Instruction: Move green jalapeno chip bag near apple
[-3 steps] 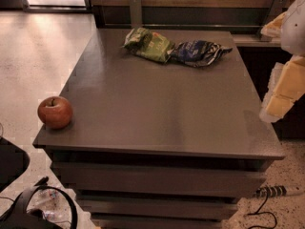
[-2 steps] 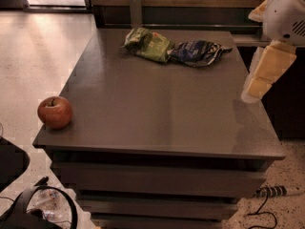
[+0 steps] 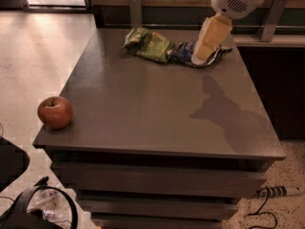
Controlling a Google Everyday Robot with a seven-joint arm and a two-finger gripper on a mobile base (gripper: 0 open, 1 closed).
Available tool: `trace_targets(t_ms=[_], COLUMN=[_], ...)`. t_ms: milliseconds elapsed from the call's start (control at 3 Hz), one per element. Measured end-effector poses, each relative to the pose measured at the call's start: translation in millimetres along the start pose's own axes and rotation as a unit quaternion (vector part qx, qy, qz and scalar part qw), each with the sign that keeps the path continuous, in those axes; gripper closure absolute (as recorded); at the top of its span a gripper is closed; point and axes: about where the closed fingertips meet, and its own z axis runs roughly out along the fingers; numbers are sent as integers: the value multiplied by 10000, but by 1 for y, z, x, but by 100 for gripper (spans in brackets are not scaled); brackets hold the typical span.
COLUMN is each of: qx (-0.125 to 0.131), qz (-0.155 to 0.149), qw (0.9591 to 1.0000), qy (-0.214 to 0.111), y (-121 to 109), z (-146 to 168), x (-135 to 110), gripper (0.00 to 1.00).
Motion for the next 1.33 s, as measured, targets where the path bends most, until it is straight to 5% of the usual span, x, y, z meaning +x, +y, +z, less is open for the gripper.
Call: trace_targets(t_ms=[667, 1333], qx=[-200, -135], qz=[414, 493], qw=[9975, 9970], qy=[-531, -581], y=[-37, -38], z=[101, 121], x=[-42, -50], gripper=[0, 0])
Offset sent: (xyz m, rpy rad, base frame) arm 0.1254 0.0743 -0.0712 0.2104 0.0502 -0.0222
